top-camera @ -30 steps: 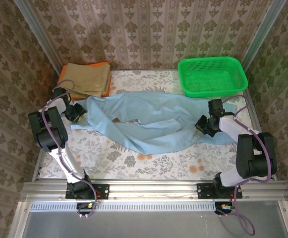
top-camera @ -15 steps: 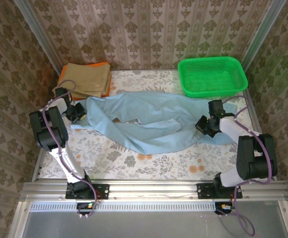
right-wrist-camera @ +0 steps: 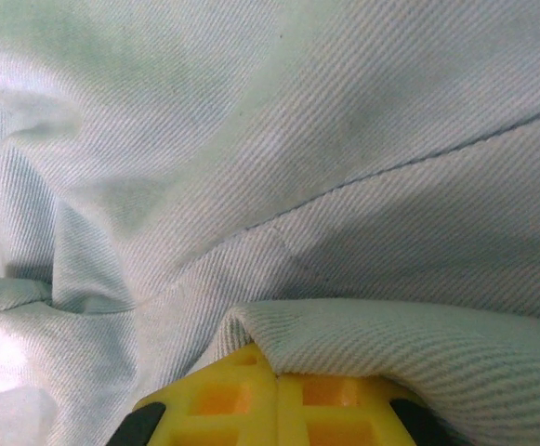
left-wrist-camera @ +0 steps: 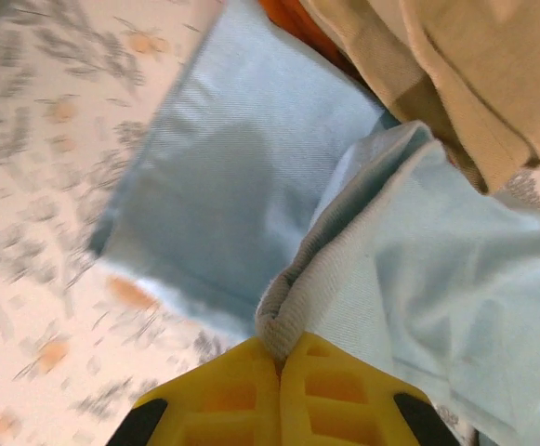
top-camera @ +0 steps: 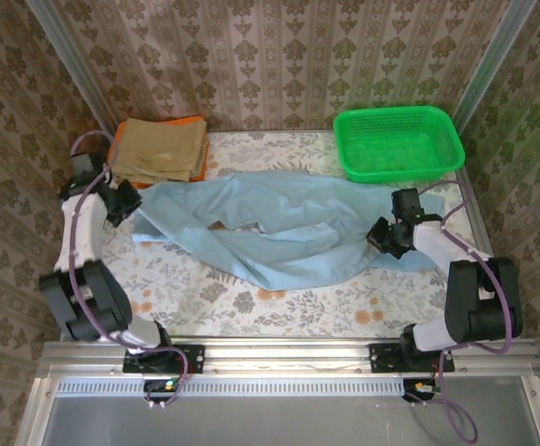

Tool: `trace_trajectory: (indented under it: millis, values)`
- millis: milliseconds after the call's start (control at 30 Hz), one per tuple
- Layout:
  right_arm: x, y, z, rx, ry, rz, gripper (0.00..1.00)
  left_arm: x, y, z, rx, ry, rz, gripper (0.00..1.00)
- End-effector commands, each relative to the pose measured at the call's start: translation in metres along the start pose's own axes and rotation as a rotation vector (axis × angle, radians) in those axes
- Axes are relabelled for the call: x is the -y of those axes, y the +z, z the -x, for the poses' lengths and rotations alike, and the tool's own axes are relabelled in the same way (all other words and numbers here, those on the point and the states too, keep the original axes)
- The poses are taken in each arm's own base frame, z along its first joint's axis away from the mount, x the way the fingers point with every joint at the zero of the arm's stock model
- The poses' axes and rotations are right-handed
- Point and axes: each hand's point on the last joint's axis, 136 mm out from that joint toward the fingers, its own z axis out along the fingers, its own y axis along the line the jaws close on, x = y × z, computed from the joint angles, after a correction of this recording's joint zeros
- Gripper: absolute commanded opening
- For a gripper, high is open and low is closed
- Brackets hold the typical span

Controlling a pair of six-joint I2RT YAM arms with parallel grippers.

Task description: Fold and stack the trousers

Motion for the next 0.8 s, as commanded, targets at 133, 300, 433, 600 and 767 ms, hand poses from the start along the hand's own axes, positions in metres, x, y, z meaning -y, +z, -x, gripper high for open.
trace_trajectory:
  millis: [133, 300, 433, 600, 767]
  values:
    - [-0.017, -0.019, -0.023, -0.037, -0.057, 0.109, 0.0, -0.076, -0.11, -0.031, 0.122, -0.227, 0.12, 0.0]
    - [-0.024, -0.039, -0.032, -0.03, -0.087, 0.161, 0.0, -0.085, -0.136, -0.063, 0.15, -0.269, 0.145, 0.0]
    - [-0.026, -0.054, -0.041, -0.023, -0.118, 0.199, 0.0, -0.101, -0.135, -0.095, 0.129, -0.294, 0.219, 0.0]
    - [-0.019, -0.063, -0.062, -0.064, -0.133, 0.216, 0.0, -0.123, -0.117, -0.124, 0.101, -0.348, 0.26, 0.0]
    - [-0.013, -0.07, -0.075, -0.078, -0.139, 0.222, 0.0, -0.117, -0.117, -0.112, 0.145, -0.415, 0.19, 0.61]
